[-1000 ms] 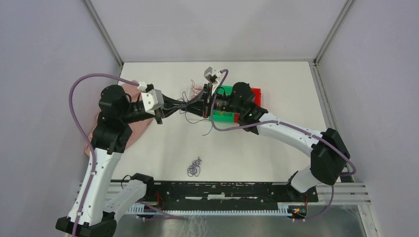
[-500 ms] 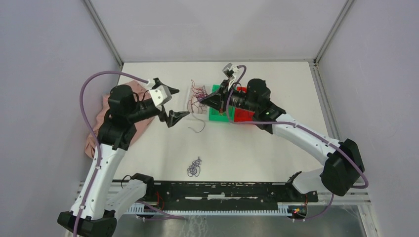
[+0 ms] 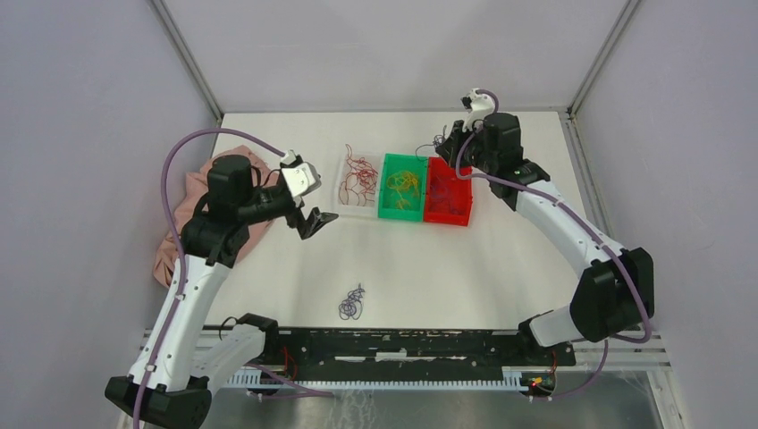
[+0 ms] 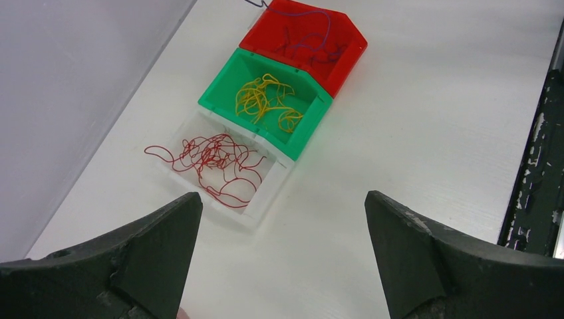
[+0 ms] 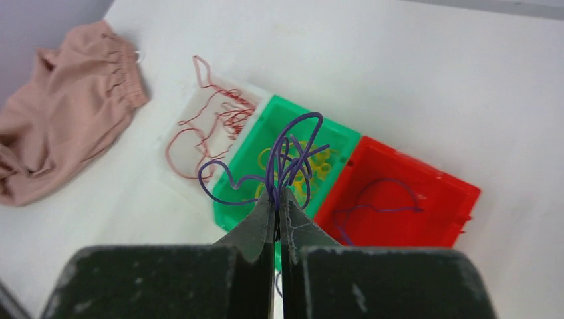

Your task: Untangle the cables

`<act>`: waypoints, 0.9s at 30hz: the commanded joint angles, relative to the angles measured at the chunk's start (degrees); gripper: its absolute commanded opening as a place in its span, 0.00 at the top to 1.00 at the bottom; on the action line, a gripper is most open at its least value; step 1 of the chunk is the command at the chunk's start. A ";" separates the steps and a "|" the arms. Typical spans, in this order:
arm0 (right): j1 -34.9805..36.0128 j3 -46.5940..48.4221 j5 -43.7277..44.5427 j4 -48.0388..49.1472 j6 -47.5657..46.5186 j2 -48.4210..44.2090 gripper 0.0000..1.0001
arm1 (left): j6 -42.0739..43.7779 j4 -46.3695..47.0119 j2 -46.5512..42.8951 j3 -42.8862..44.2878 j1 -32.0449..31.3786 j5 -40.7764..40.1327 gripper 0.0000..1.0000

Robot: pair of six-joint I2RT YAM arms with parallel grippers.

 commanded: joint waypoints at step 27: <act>-0.19 3.66 20.98 -10.28 -7.33 14.36 0.70 | 2.43 -3.01 -0.88 2.69 -0.16 -4.42 0.01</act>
